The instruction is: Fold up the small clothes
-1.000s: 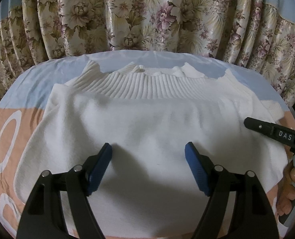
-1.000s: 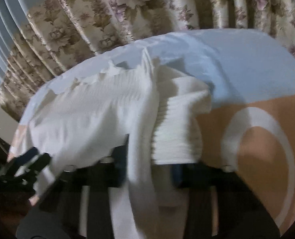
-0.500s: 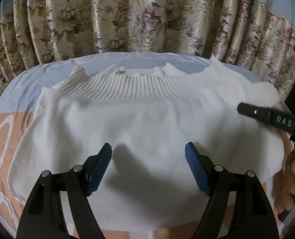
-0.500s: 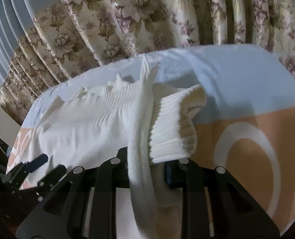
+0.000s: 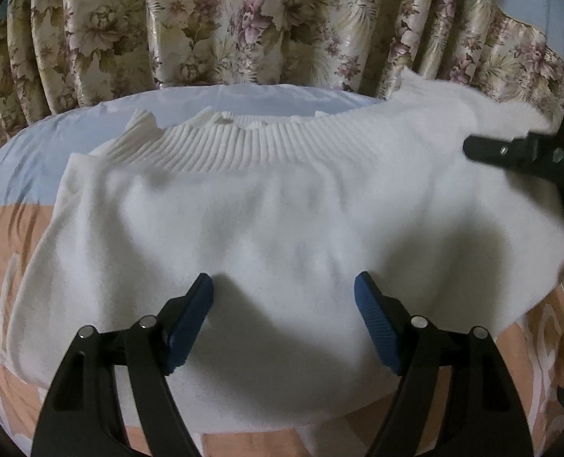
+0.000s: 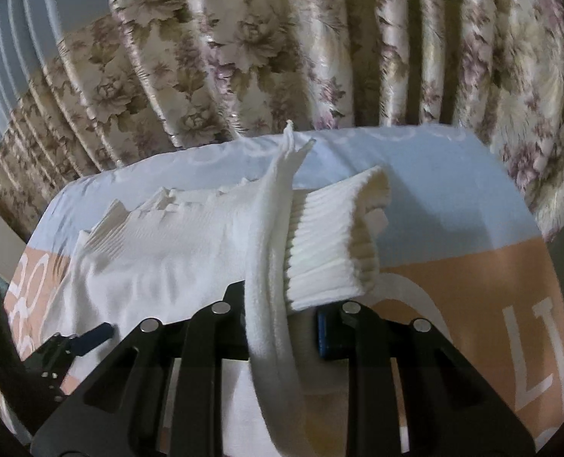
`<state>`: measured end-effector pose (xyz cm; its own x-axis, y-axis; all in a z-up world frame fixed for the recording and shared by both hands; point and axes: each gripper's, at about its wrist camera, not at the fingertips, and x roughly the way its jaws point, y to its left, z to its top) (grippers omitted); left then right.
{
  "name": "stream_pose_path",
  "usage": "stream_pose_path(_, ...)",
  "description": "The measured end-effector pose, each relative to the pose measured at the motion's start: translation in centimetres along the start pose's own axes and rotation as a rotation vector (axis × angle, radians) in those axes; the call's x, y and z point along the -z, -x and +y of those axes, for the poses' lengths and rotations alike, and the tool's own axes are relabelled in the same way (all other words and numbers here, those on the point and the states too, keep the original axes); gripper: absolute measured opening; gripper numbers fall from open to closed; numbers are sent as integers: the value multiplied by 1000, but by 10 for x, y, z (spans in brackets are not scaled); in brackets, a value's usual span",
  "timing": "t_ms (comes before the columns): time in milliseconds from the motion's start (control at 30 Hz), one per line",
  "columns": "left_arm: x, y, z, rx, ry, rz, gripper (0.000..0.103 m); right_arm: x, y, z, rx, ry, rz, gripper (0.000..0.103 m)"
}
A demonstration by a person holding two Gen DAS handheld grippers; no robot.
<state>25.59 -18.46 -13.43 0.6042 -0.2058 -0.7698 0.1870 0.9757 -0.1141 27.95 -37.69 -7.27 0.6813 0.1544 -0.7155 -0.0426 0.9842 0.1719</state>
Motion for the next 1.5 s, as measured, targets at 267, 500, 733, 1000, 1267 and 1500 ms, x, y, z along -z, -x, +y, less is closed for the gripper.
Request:
stream_pose_path(267, -3, 17, 11, -25, -10, -46, 80, -19, 15, 36, -48, 18, -29, 23)
stream_pose_path(500, -30, 46, 71, -87, 75, -104, 80, -36, 18, 77, -101, 35, -32, 23)
stream_pose_path(733, -42, 58, 138, -164, 133, -107, 80, -35, -7, 131, -169, 7, -5, 23)
stream_pose_path(1000, -36, 78, 203, -226, 213, -118, 80, -15, -59, 205, -222, 30, 103, 30)
stream_pose_path(1267, -20, 89, 231, -238, 279, -113, 80, -1, -53, 230, -339, 44, 132, 49)
stream_pose_path(1500, -22, 100, 200, -171, 226, -129, 80, -20, -17, 182, -275, 6, 32, 49)
